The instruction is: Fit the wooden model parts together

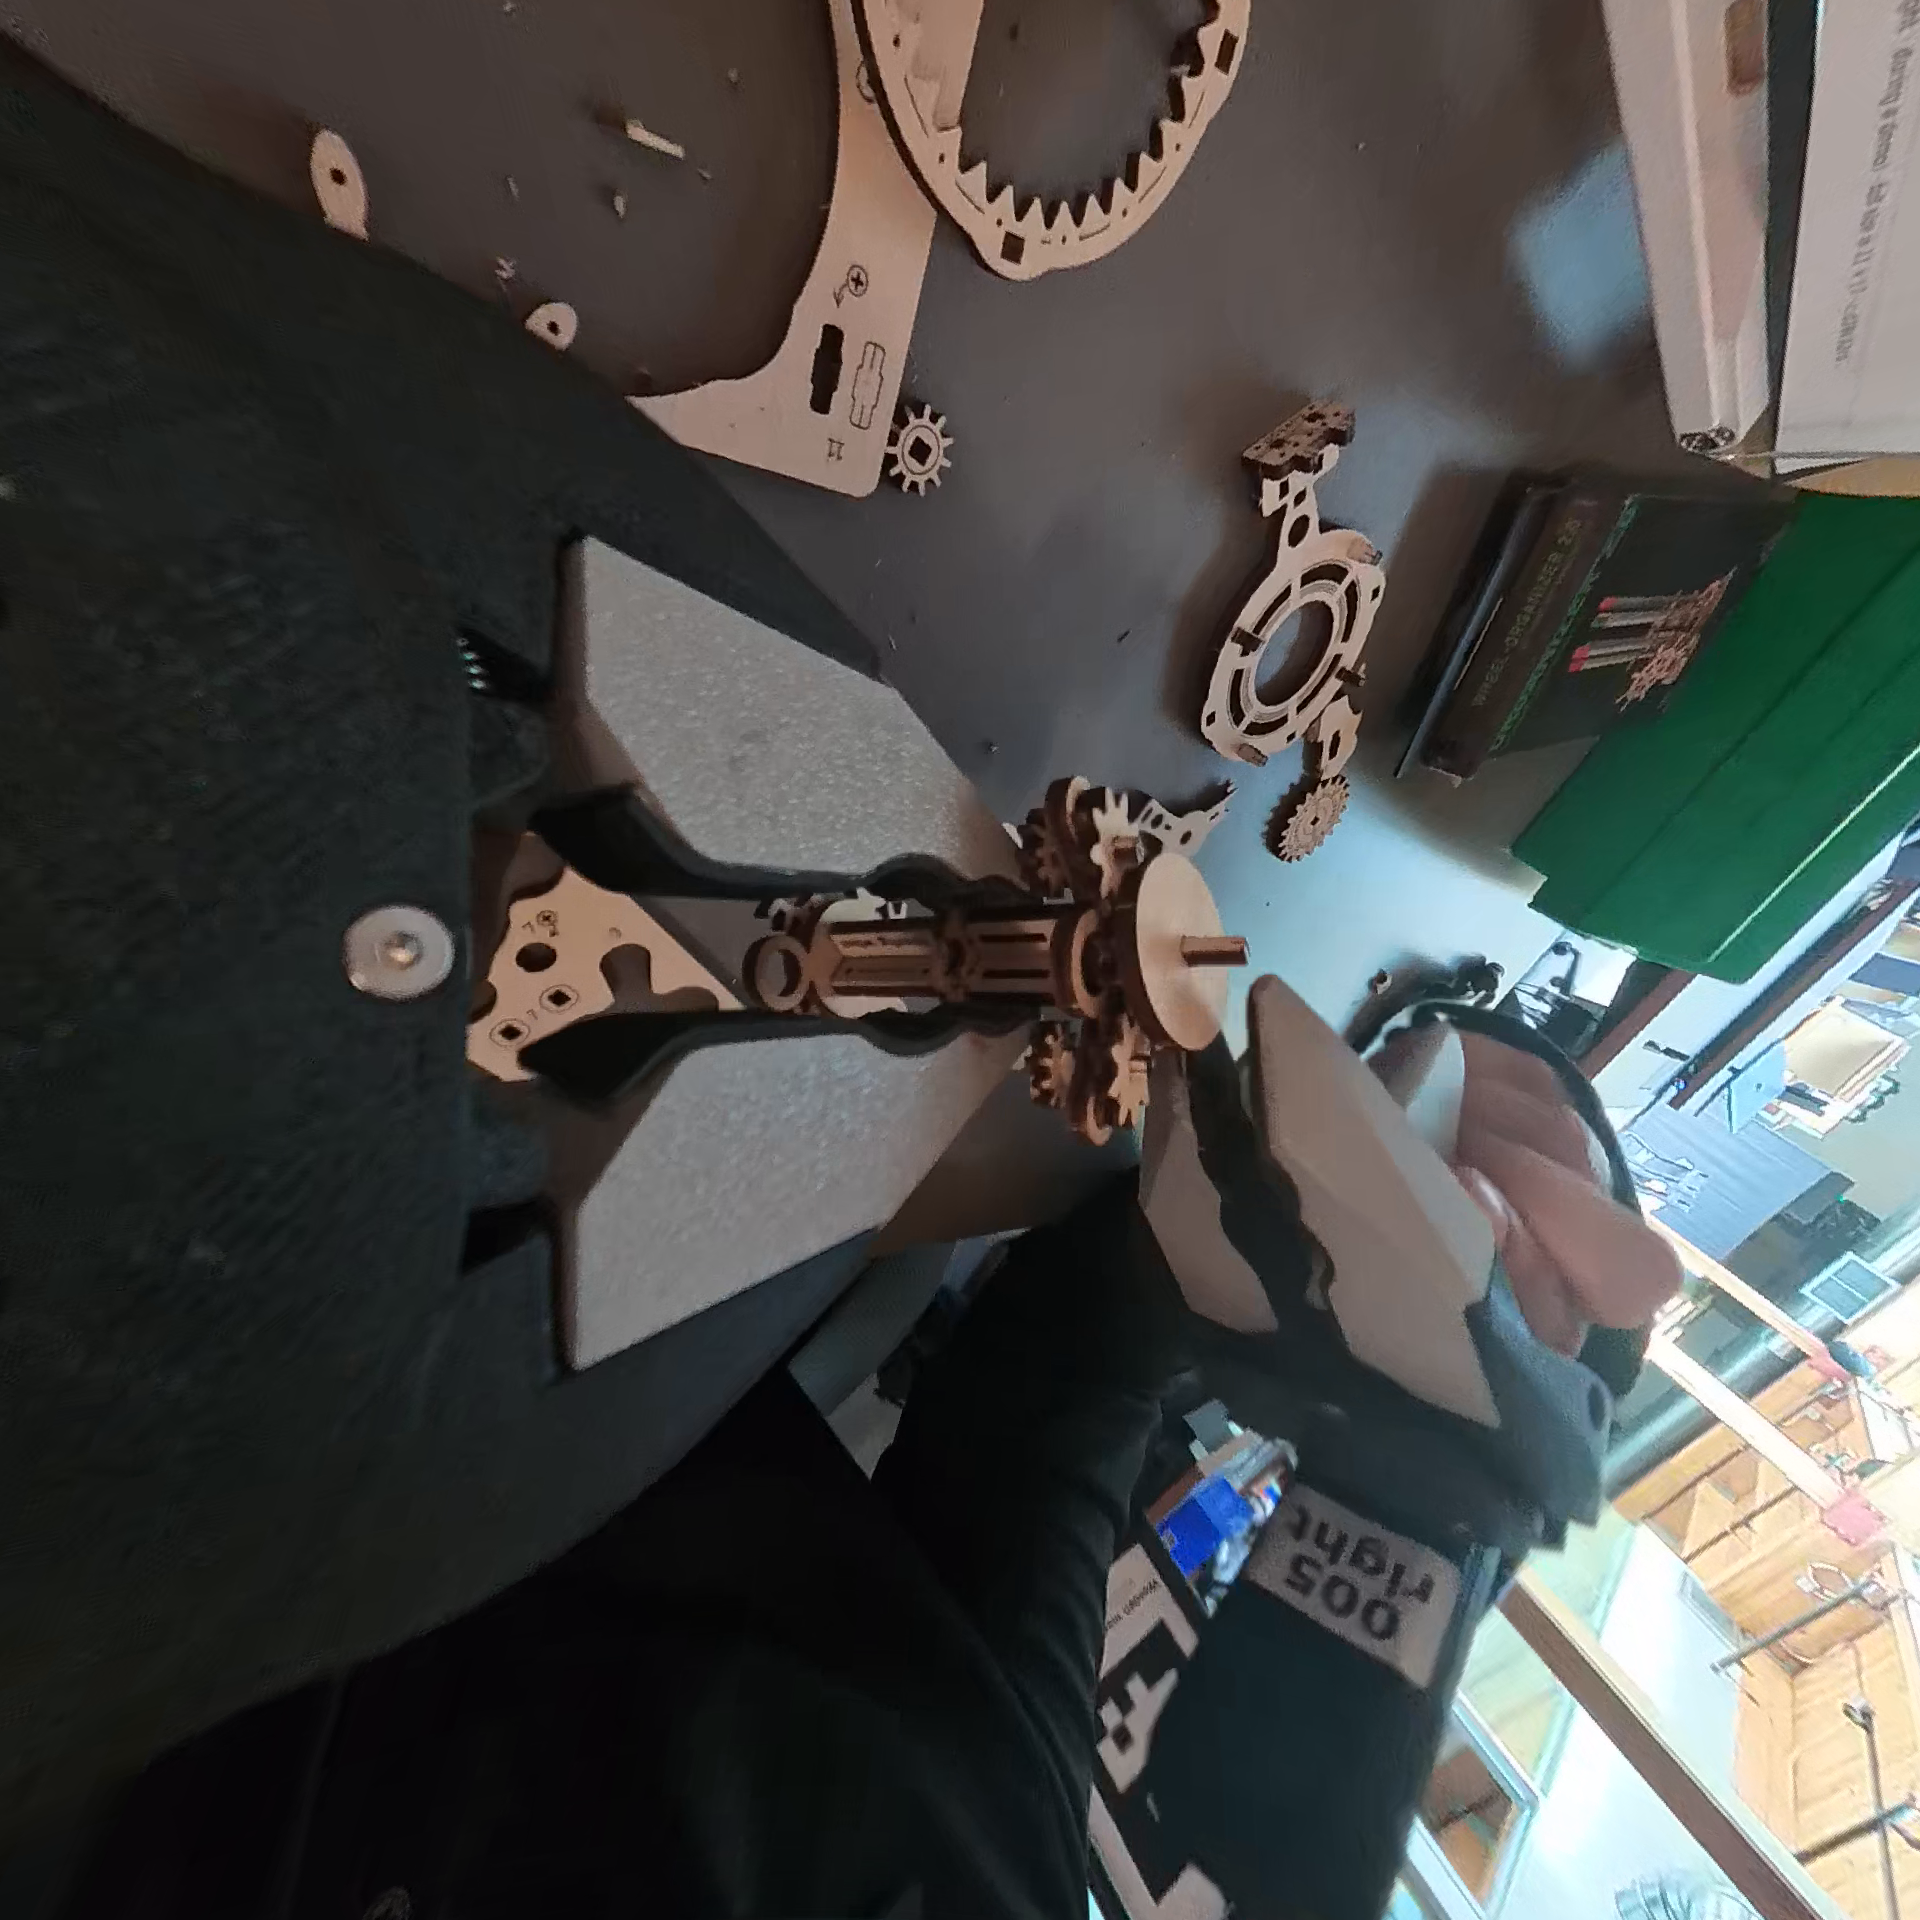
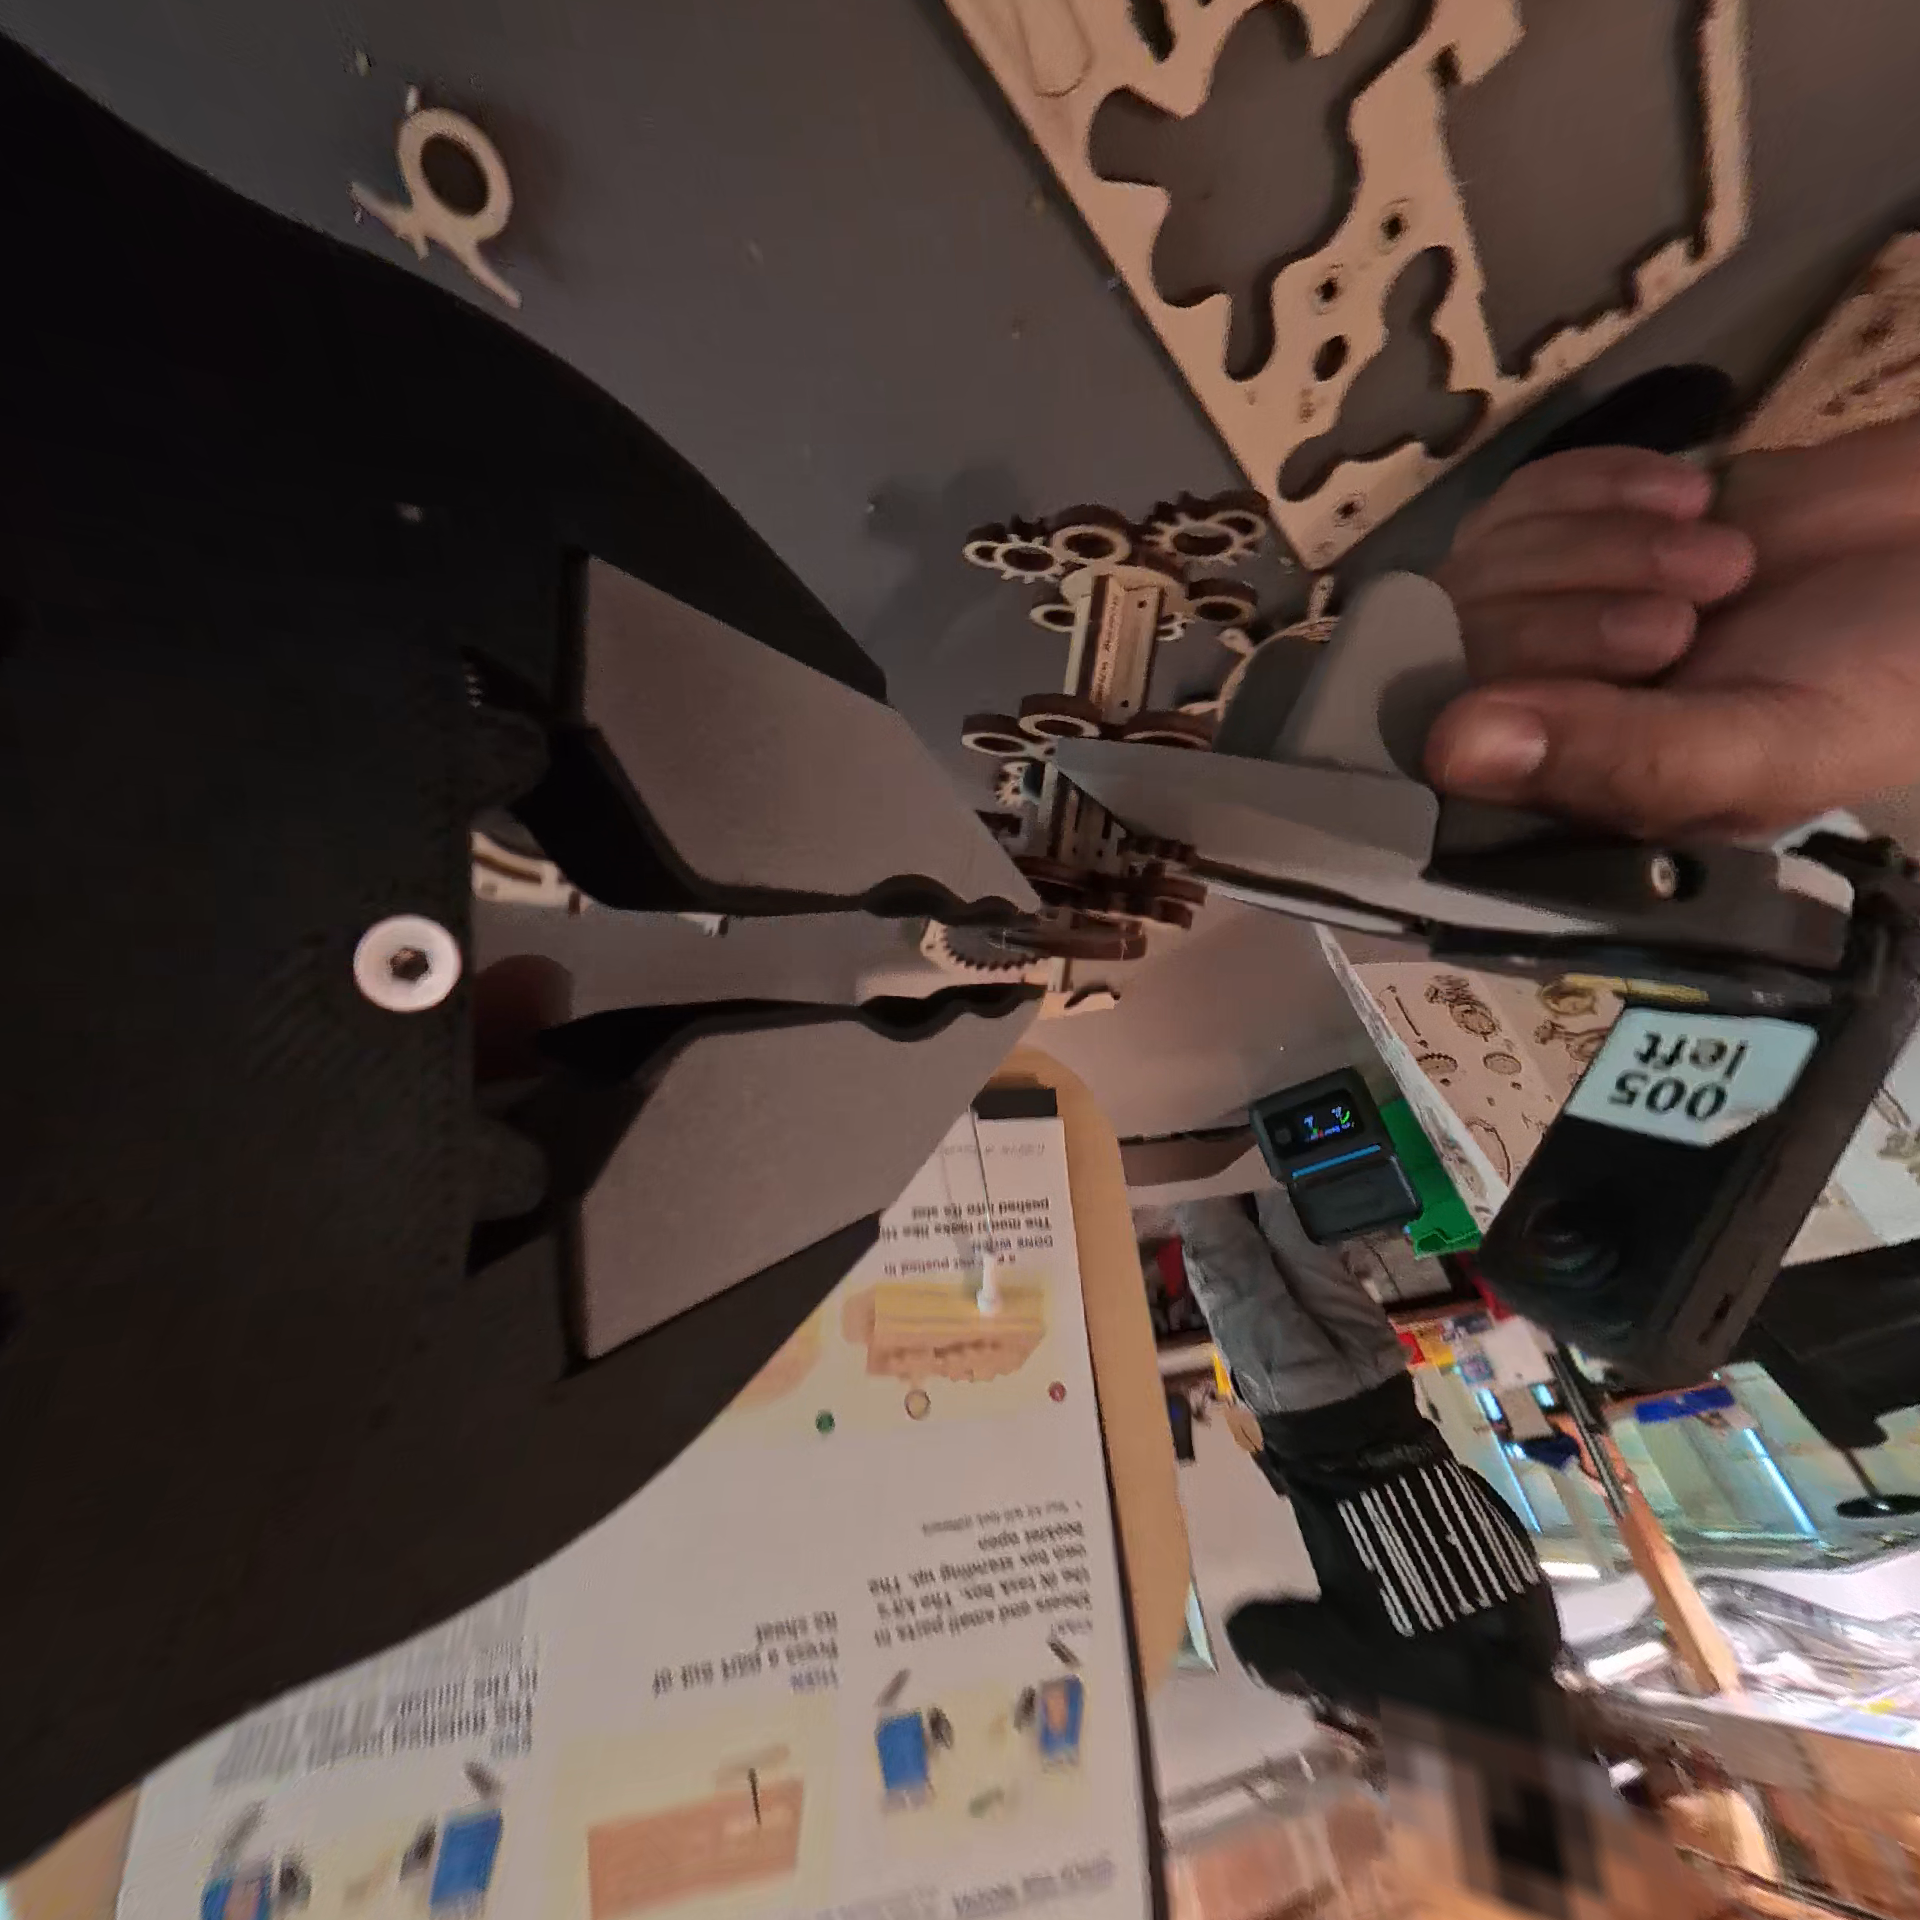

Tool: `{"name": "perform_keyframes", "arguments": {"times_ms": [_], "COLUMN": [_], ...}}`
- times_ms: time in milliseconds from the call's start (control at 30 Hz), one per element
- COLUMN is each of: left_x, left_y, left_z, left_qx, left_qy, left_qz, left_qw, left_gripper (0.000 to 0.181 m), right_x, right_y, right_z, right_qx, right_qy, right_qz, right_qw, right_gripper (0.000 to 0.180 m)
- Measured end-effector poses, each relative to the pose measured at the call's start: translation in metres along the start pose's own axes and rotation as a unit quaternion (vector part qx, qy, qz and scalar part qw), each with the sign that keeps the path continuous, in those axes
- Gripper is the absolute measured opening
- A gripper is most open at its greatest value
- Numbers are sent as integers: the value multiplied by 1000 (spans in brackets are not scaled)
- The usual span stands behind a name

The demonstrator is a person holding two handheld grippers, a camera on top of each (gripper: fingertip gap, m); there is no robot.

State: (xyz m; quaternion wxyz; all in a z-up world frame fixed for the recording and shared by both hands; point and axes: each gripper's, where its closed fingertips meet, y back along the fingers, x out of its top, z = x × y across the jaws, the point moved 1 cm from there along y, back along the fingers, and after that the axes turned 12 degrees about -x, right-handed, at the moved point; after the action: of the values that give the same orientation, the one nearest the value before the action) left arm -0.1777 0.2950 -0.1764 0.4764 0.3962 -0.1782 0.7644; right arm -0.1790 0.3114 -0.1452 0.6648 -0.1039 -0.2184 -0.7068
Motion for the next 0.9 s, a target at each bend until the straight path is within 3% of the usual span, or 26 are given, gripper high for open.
{"name": "perform_keyframes", "arguments": {"times_ms": [100, 200, 333, 533, 600, 733, 900], "left_x": [-1, 0, -2, 1, 0, 8, 12], "left_y": [-1, -1, 3, 7, 7, 6, 8], "left_z": [0, -2, -12, -14, -16, -10, -9], "left_qx": [3, 22, 72, 83, 82, 58, 58], "left_qy": [-6, -18, -43, -48, -50, -38, -40], "left_qz": [-6, -8, -22, 1, 2, 27, 38], "left_qw": [1000, 1000, 996, 995, 995, 997, 997], "left_gripper": [15, 15, 14, 14, 14, 15, 15], "right_x": [2, -1, -5, -2, -4, -4, -2], "right_y": [0, -1, -8, -10, -10, -9, -7], "right_z": [-1, -3, -8, -4, -5, 6, 9], "right_qx": [47, 74, 19, -83, -95, -78, -128], "right_qy": [-106, -155, -57, 32, 30, -76, 10], "right_qz": [14, 18, -10, -14, -11, 9, 11], "right_qw": [993, 985, 998, 996, 995, 994, 992], "right_gripper": [4, 0, 0, 0, 0, 0, 0]}}
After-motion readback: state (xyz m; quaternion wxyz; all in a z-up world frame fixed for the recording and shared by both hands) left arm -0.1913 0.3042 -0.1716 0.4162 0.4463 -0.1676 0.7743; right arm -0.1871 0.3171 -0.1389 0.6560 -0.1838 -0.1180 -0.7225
